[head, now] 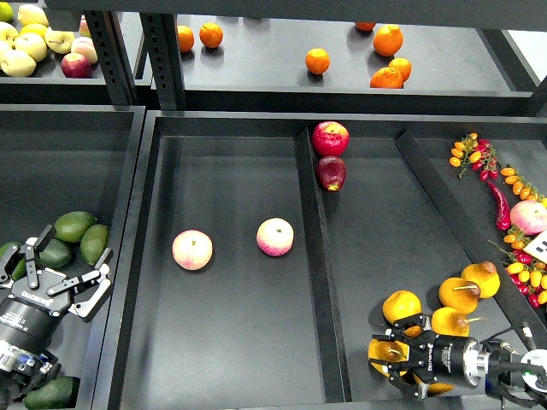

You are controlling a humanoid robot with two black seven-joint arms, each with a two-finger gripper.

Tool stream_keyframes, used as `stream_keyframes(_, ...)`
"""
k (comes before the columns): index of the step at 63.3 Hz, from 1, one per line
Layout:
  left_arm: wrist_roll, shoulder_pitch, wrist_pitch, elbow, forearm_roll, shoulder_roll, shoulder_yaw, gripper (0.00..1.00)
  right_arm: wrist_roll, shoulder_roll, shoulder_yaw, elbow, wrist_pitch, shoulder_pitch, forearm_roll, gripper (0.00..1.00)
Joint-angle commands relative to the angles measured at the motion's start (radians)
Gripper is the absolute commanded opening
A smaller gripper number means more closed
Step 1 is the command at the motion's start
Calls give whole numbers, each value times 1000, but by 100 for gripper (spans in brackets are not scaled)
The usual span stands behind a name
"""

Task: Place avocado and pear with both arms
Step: 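Lift the pear over the divider into the bin of yellow fruit, then open the right gripper to set the pear beside the yellow fruit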

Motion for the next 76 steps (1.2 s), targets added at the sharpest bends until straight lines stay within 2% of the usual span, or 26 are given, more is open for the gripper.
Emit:
stream_keyframes(1, 0, 0, 0, 2, 0, 0, -1, 99, 0, 0, -1, -4, -2, -3, -2, 31)
stream_keyframes(26, 0, 0, 0, 3, 0, 0, 0, 99, 0, 0, -4, -4, -4, -9, -6, 46)
stream_keyframes(42, 0, 1, 0, 9, 0, 0, 2, 99, 0, 0, -3, -4, -15, -7, -6, 66)
stream_keyframes(51, 0, 1, 0, 9, 0, 0, 7, 99, 0, 0, 0, 1, -16, -6, -5, 68)
stream_keyframes(57, 0, 1, 0, 14, 0, 0, 7, 99, 0, 1, 2, 10, -18, 2, -2, 75)
stream_keyframes(64, 0, 1, 0, 17, 2, 0, 11, 99, 0, 1, 9, 18, -18, 6, 0, 79)
stream_keyframes(76, 0, 1, 0, 17, 3, 0, 19, 99, 0, 1, 62, 49, -19, 6, 1, 82)
